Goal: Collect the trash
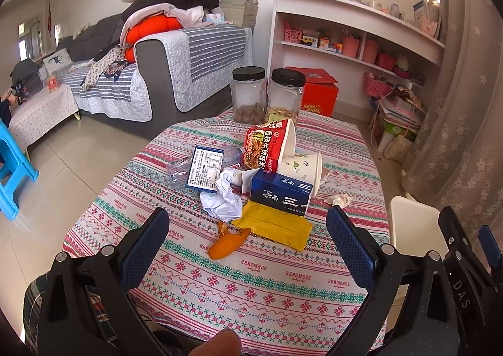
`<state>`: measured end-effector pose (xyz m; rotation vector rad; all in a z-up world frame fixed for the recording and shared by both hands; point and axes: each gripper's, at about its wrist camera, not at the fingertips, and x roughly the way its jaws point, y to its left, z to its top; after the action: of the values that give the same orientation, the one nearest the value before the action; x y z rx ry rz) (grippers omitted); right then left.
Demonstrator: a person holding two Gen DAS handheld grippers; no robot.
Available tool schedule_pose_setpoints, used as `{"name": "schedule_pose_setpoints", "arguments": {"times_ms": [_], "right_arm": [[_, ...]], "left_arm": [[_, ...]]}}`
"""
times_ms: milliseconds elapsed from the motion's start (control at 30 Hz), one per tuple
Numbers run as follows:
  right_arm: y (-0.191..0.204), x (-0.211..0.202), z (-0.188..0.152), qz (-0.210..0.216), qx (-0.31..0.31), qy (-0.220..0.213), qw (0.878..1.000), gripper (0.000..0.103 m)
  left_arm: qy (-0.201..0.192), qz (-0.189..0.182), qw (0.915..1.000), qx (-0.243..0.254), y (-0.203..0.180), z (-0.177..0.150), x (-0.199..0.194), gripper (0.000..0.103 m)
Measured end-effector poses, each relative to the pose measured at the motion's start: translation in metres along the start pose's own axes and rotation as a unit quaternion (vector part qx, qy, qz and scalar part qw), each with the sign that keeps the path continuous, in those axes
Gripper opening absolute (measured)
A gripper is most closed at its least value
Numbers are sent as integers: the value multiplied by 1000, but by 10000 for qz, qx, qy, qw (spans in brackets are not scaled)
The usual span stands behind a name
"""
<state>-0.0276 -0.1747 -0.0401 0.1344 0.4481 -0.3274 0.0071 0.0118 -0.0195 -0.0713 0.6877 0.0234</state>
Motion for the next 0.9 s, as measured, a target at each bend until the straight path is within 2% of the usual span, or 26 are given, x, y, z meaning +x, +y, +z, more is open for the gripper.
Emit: {"name": "schedule_pose_setpoints", "arguments": {"times_ms": [267,367,467,600,700,767,800,833,900], "right_arm": [[1,2,-1,-8,8,41,10000,96],[-1,8,0,5,81,177,9998,96],[-10,20,7,218,325,599,9974,96],[-18,40,12,507,696,1165,9894,96],[-12,54,21,700,633,1479,9845,96],[-7,67,29,917,561,1749,9787,96],[-5,74,32,1093,589,1888,9741,96],[-4,80,36,1322,675,1978,9689,96],[-4,98,37,1639,841,2210,9577,96]], "left_arm": [[10,9,10000,-4,1,-1,1,97],[40,67,10000,-34,4,0,3,97],[95,147,9996,-241,18,11,9,97],[175,146,9969,-758,53,43,23,97],[155,67,9941,-1067,79,64,41,97],[221,-117,9942,-1046,90,73,63,97],[371,-384,9940,-956,93,75,79,97],[719,-613,9918,-863,95,77,98,97],[1510,-804,9812,-895,99,71,135,97]]}}
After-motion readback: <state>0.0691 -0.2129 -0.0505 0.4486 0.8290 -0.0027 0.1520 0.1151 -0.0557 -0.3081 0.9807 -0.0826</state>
